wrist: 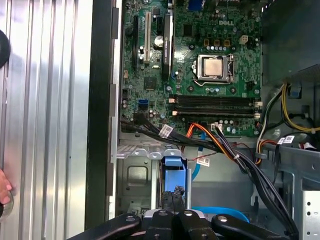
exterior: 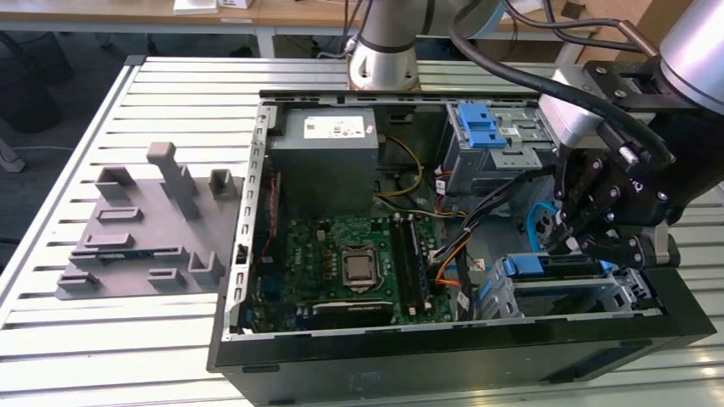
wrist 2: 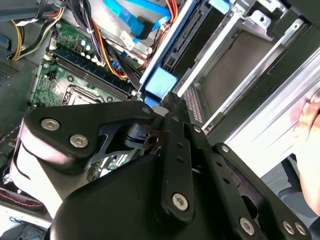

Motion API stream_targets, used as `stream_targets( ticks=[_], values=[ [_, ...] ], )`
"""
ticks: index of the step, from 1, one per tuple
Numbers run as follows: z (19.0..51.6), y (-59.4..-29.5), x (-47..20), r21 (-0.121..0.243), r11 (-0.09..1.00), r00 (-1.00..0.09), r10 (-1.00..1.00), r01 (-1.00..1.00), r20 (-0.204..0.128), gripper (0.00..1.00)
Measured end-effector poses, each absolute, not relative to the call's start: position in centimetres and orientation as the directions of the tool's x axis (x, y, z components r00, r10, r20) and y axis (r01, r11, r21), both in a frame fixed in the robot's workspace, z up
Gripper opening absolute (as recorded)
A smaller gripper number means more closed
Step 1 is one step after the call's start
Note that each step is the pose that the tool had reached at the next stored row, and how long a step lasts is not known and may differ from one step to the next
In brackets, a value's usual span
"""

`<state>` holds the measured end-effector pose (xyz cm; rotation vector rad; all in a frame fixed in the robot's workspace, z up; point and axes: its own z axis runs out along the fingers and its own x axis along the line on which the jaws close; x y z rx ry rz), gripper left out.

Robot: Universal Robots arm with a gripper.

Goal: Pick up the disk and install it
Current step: 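Insert the first disk wire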

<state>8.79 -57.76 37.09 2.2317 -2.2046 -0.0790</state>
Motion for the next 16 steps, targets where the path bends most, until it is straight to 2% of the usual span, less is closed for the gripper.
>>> stream_targets(
  ticks=[16],
  values=[
    [37.0,-57.8,12.4,0.038,-0.013,0.012,-0.999,-0.999,-0.033,0.11]
  ],
)
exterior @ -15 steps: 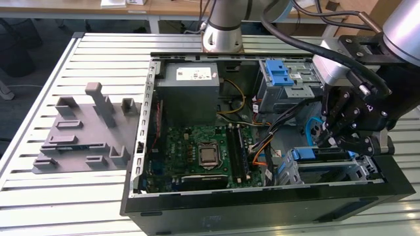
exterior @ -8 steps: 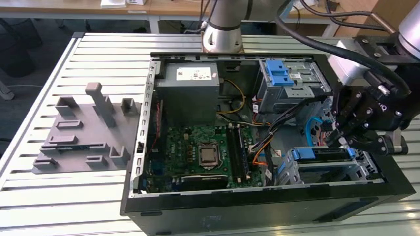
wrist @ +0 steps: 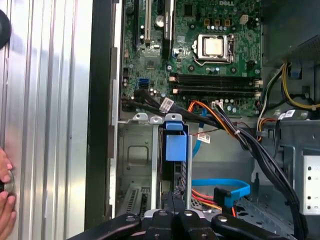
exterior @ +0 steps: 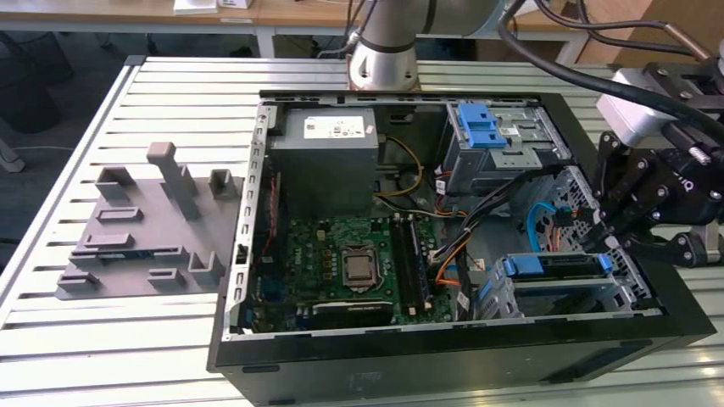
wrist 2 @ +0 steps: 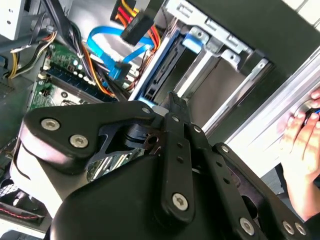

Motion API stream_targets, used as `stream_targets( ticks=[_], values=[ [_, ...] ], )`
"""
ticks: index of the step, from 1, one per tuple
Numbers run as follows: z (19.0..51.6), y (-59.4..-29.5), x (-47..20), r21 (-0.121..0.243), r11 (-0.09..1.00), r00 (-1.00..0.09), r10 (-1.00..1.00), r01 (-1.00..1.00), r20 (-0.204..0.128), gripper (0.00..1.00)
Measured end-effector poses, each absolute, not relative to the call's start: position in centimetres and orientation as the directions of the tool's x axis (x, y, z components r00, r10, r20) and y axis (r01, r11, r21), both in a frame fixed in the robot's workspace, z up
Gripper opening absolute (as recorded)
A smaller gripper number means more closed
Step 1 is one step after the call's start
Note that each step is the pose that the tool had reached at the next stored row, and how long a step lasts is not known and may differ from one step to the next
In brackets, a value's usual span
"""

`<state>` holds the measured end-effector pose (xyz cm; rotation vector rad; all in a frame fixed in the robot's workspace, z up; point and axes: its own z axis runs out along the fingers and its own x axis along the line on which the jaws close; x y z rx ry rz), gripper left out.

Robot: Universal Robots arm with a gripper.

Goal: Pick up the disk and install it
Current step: 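Insert the first disk wire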

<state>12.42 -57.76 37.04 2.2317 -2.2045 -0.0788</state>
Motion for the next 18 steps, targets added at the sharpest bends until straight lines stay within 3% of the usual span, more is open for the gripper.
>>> stream_targets(
  ticks=[18],
  values=[
    [38.4,-57.3,14.4,0.042,-0.013,0.011,-0.999,-0.999,-0.033,0.11]
  ],
)
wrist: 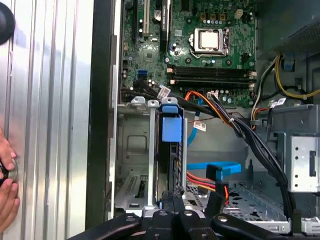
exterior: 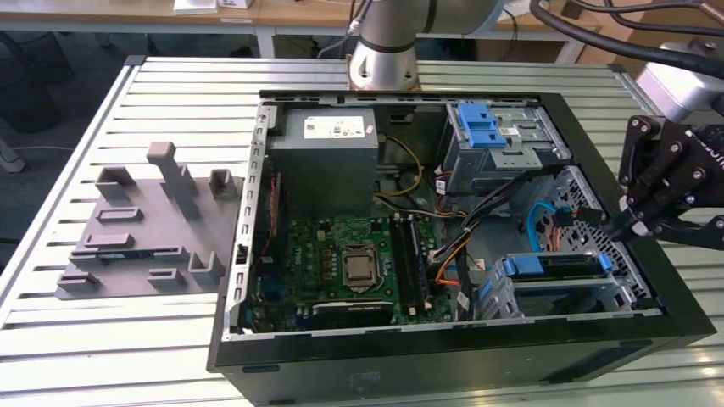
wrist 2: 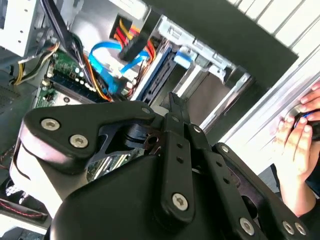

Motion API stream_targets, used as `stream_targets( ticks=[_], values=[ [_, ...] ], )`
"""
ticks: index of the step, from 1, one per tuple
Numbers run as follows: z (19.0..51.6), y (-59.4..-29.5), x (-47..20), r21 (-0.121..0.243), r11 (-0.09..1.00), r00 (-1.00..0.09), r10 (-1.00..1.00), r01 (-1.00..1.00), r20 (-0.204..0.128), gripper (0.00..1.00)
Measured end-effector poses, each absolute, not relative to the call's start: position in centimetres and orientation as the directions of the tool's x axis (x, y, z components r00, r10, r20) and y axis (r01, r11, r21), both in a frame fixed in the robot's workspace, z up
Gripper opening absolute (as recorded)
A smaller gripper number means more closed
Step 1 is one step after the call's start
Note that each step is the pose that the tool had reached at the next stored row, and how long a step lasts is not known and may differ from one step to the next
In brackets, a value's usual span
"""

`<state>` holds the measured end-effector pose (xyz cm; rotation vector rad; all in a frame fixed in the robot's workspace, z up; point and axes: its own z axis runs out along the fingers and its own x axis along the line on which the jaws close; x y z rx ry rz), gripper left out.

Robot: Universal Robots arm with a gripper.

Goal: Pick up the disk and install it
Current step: 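Insert the first disk wire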

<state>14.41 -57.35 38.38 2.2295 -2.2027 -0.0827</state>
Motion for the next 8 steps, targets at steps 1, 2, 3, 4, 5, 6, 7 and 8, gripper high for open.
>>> stream_targets(
  ticks=[1,2,3,4,5,6,7,8],
  values=[
    [38.4,-57.2,14.7,0.043,-0.013,0.011,-0.999,-0.999,-0.033,0.11],
    [38.3,-57.0,14.9,0.043,-0.013,0.011,-0.999,-0.999,-0.033,0.11],
    [38.3,-56.7,14.9,0.043,-0.013,0.011,-0.999,-0.999,-0.033,0.11],
    [38.3,-56.3,14.9,0.043,-0.013,0.011,-0.999,-0.999,-0.033,0.11],
    [38.3,-56.0,14.9,0.043,-0.013,0.011,-0.999,-0.999,-0.033,0.11],
    [38.3,-55.7,14.9,0.043,-0.011,0.010,-0.999,-0.999,-0.032,0.11],
    [38.2,-55.6,14.9,0.043,-0.008,0.006,-0.999,-0.999,-0.032,0.11],
    [38.2,-55.6,14.9,0.043,0.001,-0.002,-0.999,-0.999,-0.032,0.11]
  ],
)
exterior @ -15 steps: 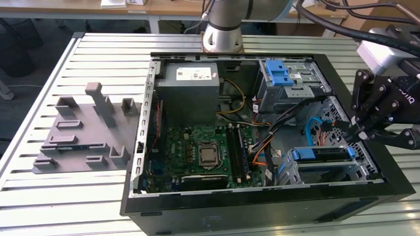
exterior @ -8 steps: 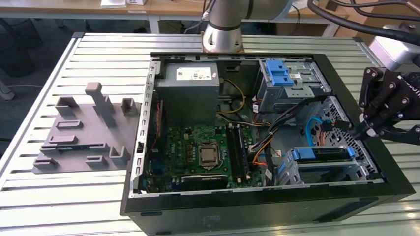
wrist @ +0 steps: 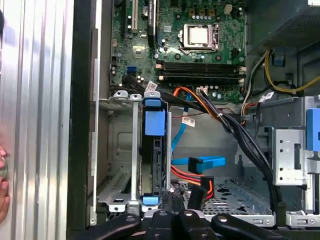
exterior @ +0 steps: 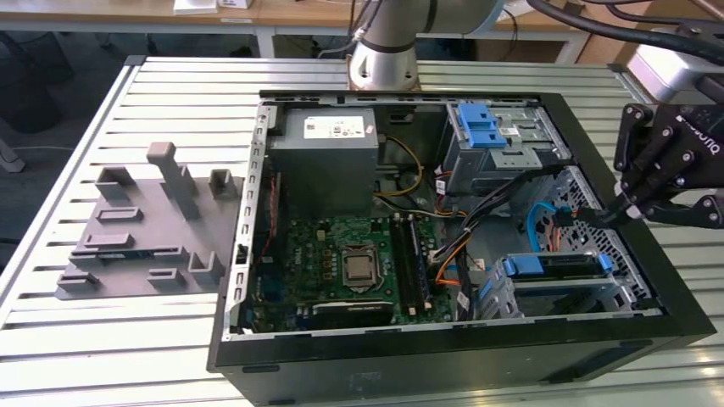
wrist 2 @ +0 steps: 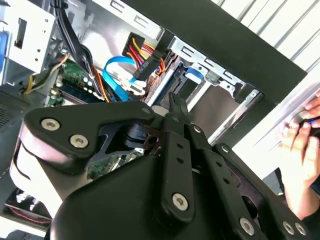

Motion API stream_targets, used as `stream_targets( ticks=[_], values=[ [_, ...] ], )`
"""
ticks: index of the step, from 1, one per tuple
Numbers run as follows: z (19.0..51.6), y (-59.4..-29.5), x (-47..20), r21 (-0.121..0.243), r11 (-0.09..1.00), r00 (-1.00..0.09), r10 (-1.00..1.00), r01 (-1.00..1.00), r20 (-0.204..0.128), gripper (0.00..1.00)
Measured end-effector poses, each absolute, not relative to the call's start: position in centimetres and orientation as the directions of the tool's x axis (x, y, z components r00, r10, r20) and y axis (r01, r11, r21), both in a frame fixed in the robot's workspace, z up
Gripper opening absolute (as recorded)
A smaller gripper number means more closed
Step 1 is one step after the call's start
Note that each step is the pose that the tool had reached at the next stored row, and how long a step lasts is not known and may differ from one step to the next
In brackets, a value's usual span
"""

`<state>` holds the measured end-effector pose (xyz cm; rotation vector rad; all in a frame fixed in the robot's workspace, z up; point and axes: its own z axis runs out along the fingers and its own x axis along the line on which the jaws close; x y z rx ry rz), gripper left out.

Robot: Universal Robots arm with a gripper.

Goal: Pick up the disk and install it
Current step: 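Insert the first disk wire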

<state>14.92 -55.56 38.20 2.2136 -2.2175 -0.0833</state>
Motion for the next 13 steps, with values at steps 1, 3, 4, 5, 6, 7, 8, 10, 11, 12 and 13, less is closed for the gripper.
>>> stream_targets(
  ticks=[1,3,4,5,6,7,8,10,11,12,13],
  values=[
    [38.15,-55.55,14.92,0.043,0.014,-0.016,-0.999,-0.999,-0.033,0.11],
    [38.07,-55.54,14.93,0.043,0.044,-0.045,-0.998,-0.998,-0.032,0.11],
    [38.01,-55.54,14.93,0.043,0.058,-0.059,-0.998,-0.997,-0.032,0.11],
    [37.94,-55.52,14.93,0.043,0.070,-0.071,-0.997,-0.997,-0.032,0.11],
    [37.87,-55.49,14.92,0.043,0.078,-0.079,-0.996,-0.996,-0.032,0.11],
    [37.82,-55.43,14.92,0.043,0.085,-0.086,-0.996,-0.995,-0.032,0.11],
    [37.78,-55.39,14.93,0.043,0.089,-0.091,-0.995,-0.995,-0.032,0.11],
    [37.73,-55.37,14.93,0.043,0.093,-0.094,-0.995,-0.995,-0.032,0.11],
    [37.72,-55.37,14.93,0.043,0.093,-0.095,-0.995,-0.995,-0.032,0.11],
    [37.71,-55.37,14.93,0.043,0.094,-0.095,-0.995,-0.995,-0.032,0.11],
    [37.69,-55.37,14.93,0.043,0.094,-0.096,-0.995,-0.995,-0.032,0.11]
  ],
)
